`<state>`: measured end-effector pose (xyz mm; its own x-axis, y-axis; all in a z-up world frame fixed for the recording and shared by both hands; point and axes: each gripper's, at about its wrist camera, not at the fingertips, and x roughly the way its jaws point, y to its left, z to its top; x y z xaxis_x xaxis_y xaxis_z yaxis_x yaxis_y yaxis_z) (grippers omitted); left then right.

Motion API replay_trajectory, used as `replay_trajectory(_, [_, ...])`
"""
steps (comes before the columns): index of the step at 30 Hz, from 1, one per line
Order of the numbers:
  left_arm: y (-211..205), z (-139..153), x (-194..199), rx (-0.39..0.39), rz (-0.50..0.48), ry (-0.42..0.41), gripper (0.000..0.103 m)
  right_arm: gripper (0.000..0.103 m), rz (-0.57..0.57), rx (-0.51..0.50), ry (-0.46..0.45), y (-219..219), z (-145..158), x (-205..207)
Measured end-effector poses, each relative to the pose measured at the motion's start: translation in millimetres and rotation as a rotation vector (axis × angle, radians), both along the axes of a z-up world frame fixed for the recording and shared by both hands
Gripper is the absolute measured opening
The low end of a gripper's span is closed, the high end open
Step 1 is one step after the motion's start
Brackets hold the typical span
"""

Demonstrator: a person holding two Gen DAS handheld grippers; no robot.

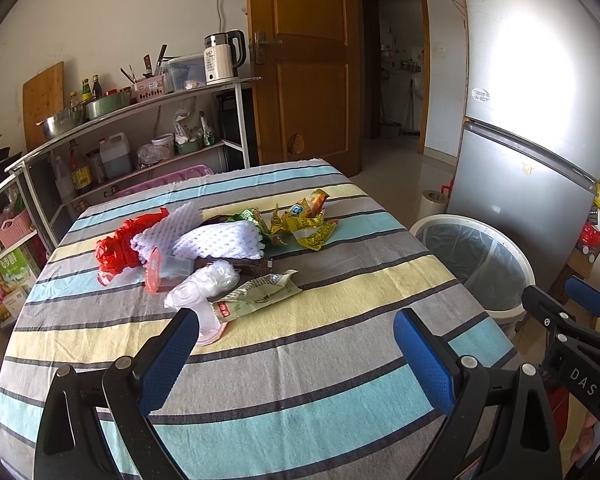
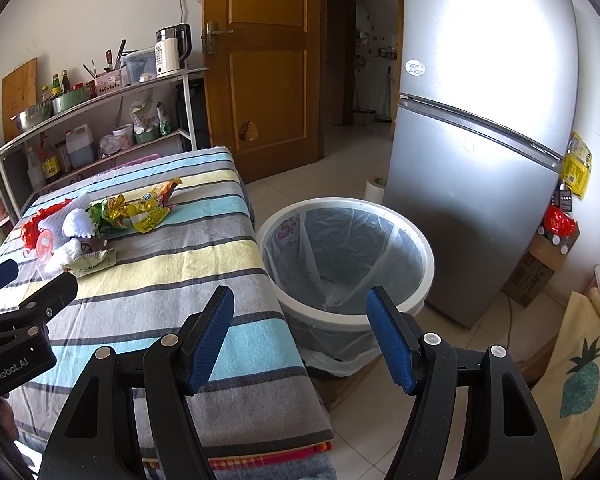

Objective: Collect trash
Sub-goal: 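Grasp the clear cup with the left tool while the right tool grasps the yellow wrapper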

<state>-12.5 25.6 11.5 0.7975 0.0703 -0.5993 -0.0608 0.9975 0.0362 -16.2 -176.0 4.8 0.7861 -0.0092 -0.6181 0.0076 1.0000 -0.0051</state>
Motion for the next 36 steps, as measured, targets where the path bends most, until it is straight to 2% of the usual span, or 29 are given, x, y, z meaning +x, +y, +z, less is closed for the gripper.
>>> replay_trajectory(4, [24,0,-1,-0.022,0.038,0.017,0.099,0.069,0.054,0.024,-0.015,9,1,5])
replay_trajectory(10, [68,-6,-7,-0.046,0.099,0.034,0.099,0.069,0.193,0.057,-0.03,34,2,20])
replay_trajectory(13, [88,-12,-7,-0.066,0.112,0.052,0.099,0.069,0.251,0.099,-0.023,45,3,32])
replay_trajectory(17, [115,-14,-5,-0.115,0.139,0.051,0.099,0.069,0.308,0.076,-0.007,65,-1,45])
replay_trajectory(20, [128,-14,1,-0.137,0.134,0.058,0.099,0.069,0.358,0.106,0.014,76,-2,54])
replay_trajectory(24, [132,-16,8,-0.141,0.109,0.066,0.099,0.069,0.415,0.113,0.071,93,-9,68])
replay_trajectory(28, [132,-23,22,-0.178,0.071,0.097,0.098,0.069,0.441,0.07,0.098,110,-14,79])
replay_trajectory(33, [128,-34,39,-0.187,0.055,0.132,0.089,0.069,0.392,0.059,0.097,107,-12,97])
replay_trajectory(36, [126,-43,50,-0.229,0.035,0.171,0.083,0.069,0.401,0.048,0.128,109,-14,113])
